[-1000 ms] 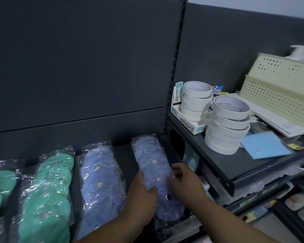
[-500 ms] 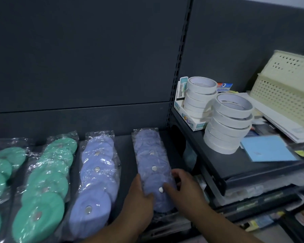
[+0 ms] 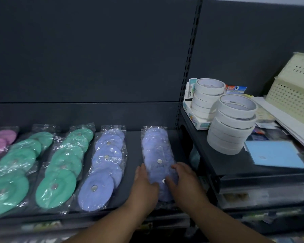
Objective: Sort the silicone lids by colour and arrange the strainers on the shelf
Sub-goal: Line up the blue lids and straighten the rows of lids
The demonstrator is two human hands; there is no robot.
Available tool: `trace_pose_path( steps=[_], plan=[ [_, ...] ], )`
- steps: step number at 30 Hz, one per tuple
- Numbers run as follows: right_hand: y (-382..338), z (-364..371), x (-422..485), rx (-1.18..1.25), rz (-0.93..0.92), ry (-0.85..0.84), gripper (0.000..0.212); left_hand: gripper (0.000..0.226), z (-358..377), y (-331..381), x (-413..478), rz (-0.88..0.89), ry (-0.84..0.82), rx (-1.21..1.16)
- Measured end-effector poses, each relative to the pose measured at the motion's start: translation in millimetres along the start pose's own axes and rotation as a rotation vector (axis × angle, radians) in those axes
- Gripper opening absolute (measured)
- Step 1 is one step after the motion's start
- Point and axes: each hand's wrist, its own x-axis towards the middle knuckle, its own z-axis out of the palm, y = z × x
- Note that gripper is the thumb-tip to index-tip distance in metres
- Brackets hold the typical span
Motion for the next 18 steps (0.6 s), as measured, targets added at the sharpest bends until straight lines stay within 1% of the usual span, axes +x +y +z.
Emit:
trace_pose_path(
  steps=[2,4,5,8,10,11,13,16,18],
  plan=[
    [-6.8,0.6,-0.1,-0.087,-0.079,0.004,0.043,0.074,-14.6,0.9,-9.8,0.09,0.06,0.13],
    [-18.4,4.0,-1.5,-0.156,-0.148,0.007,0.046,0.074,-38.0,-6.1,-15.9,0.23,0.167,0.309],
    [-23.9,7.9,-1.6,-0.173,-0.173,0.013,0.048,0.073,-51.3,-10.8,-17.1,0.269,0.21,0.389],
    [-46.0,21.4,-1.8,-0.217,-0.26,-0.017,0.055,0.073,-95.2,-22.4,-18.0,0.283,0.309,0.64],
    [-63.3,27.4,-2.2,-0.188,-0.291,-0.091,0.055,0.077,-120.2,-29.3,-16.2,0.208,0.278,0.78],
    [-70.4,31.4,-1.5,-0.149,-0.293,-0.123,0.055,0.076,-129.0,-33.8,-14.4,0.165,0.23,0.805],
    [-87.3,37.2,-1.0,-0.051,-0.262,-0.166,0.049,0.072,-138.7,-42.8,-10.3,0.143,0.134,0.794],
    [-106.8,52.8,0.8,0.099,-0.147,-0.215,0.035,0.072,-141.5,-54.5,-3.6,0.221,0.043,0.822],
    [-111.5,67.8,6.6,0.168,-0.008,-0.238,0.04,0.074,-141.1,-60.9,2.0,0.288,-0.001,0.875]
  ],
)
